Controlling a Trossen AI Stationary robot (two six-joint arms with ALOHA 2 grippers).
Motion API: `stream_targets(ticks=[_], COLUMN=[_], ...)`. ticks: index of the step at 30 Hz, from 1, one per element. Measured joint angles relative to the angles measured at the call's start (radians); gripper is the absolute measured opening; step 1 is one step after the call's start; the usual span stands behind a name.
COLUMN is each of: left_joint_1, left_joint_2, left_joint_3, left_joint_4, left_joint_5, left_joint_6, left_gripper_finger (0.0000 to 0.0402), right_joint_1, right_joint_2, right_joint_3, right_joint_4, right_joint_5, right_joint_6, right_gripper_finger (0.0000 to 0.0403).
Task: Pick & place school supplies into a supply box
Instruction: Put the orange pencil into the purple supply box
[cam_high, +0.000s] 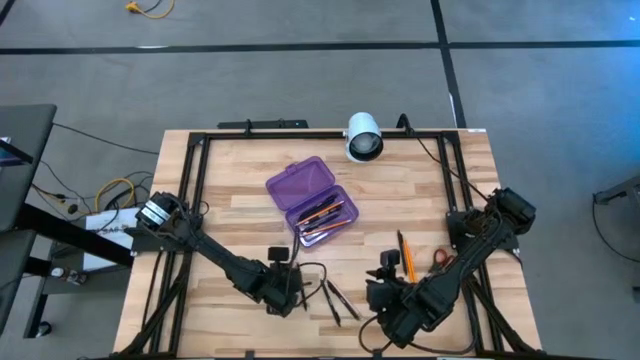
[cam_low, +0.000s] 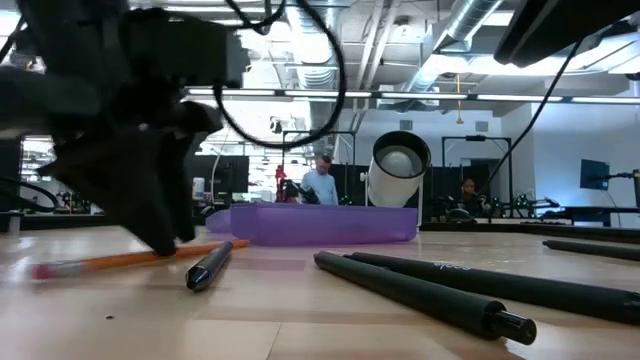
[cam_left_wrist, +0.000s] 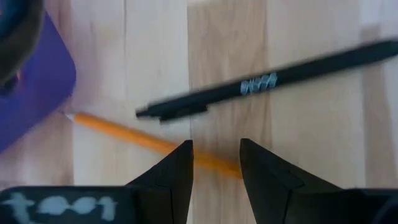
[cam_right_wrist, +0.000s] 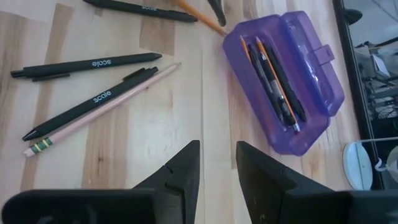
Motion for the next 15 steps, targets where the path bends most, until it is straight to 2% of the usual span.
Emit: stream_targets(ticks=[6, 15], left_joint_1=[-0.026, -0.089], left_joint_2=[-0.005, -0.008], left_joint_3=[-0.041, -0.033], left_joint_4=[0.008, -0.146], left_joint_5=[-0.018, -0.045], left_joint_6=[-0.101, -0.232], left_gripper_finger=[0.0121, 0.0121], right_joint_1=[0.002, 0.002], right_joint_2=[0.000, 0.000], right_joint_3=[0.000, 0.000], right_joint_4=[0.000, 0.000], right_joint_5=[0.000, -0.001], right_joint_6=[0.002, 0.002], right_gripper_finger=[0.0100, 0.0100])
